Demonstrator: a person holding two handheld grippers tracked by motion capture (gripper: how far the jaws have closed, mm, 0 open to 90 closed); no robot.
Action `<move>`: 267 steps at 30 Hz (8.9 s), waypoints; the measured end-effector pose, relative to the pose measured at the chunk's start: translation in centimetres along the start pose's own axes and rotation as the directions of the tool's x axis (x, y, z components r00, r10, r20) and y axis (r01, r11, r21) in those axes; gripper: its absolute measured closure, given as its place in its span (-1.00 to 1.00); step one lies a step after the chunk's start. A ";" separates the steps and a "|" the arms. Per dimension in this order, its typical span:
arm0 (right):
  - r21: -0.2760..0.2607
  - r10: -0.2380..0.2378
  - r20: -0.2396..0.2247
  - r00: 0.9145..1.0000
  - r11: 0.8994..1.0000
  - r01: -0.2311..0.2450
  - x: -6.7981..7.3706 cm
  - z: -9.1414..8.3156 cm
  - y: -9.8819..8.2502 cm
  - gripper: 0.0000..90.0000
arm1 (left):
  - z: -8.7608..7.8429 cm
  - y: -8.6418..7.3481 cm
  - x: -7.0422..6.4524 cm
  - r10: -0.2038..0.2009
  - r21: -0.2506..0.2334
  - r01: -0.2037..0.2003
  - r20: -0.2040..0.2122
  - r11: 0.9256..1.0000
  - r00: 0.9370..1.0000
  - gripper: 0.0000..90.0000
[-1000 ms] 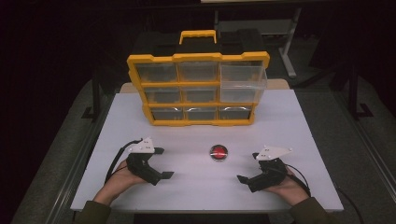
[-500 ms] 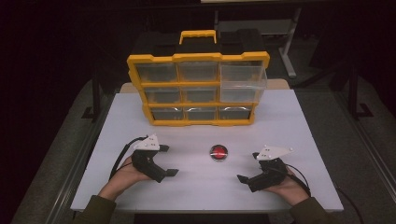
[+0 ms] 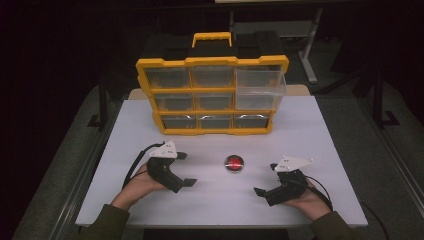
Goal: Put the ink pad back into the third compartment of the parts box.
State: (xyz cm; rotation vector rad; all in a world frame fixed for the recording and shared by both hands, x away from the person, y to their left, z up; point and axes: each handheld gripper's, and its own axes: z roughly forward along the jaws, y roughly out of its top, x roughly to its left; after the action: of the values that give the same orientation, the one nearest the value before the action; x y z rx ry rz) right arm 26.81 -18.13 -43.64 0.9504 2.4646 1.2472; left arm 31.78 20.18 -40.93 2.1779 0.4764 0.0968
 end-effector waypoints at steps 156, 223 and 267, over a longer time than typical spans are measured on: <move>0.009 -0.010 -0.025 1.000 1.000 0.010 0.2 0.4 -0.2 -1.00 | 13.1 10.4 1.6 0.136 0.053 -0.145 0.141 0.988 0.981 -1.00; 0.014 -0.014 -0.029 0.999 1.000 0.015 0.3 0.4 -0.2 -1.00 | 15.7 8.5 0.9 0.225 0.325 -0.259 0.138 0.909 0.964 -0.49; 0.014 -0.017 -0.033 0.999 1.000 0.017 0.3 0.4 -0.3 -1.00 | 12.9 9.4 2.0 0.185 0.306 -0.213 0.118 0.928 0.976 -0.34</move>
State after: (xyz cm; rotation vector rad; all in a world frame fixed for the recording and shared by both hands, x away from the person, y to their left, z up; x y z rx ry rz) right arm 26.66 -17.79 -44.09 0.9176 2.5048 1.2511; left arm 39.50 6.13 -41.65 2.5321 0.2300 0.0368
